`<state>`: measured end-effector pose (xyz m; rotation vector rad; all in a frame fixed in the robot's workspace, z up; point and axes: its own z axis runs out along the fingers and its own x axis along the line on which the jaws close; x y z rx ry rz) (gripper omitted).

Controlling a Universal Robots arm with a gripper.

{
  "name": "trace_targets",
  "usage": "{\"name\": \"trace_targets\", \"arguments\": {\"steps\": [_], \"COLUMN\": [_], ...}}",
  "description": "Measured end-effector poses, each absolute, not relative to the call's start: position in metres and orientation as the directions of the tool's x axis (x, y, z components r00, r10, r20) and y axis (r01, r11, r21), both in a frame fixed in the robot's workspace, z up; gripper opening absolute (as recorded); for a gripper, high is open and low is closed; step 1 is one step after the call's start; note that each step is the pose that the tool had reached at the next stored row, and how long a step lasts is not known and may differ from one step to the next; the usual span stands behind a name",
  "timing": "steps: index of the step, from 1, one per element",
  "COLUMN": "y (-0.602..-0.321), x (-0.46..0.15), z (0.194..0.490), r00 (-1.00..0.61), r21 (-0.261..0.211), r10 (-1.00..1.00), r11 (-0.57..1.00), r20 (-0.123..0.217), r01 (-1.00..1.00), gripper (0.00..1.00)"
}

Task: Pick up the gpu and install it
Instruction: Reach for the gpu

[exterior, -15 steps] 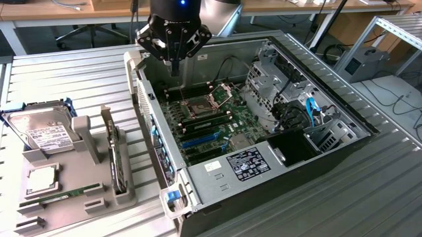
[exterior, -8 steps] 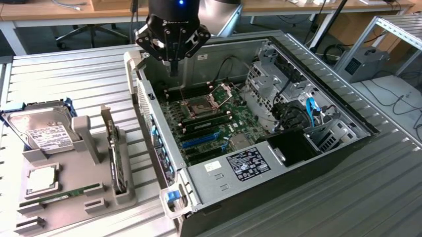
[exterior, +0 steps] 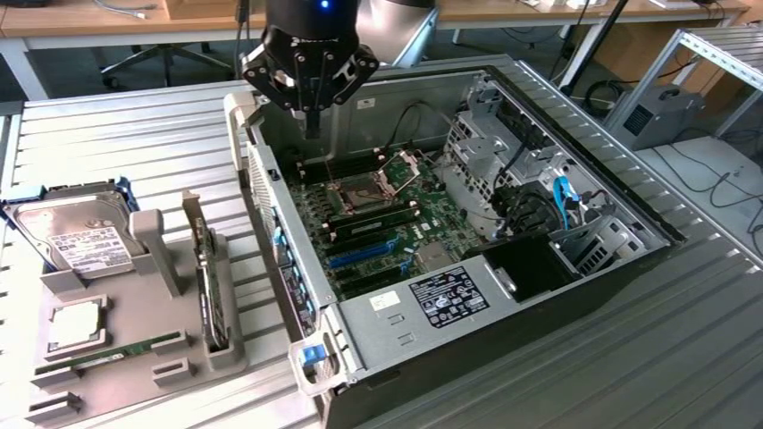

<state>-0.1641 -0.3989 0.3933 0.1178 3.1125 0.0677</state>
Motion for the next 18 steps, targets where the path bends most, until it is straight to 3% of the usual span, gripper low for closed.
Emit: {"name": "trace_targets", "arguments": {"steps": [18], "y": [-0.3989], "x": [-0.1689], "z": [0.3933], "r00": [-0.997], "r21": [0.044], "r10": [0.076], "r11": [0.996], "r20": [-0.024], "r01": [0.075], "gripper": [0.11]}}
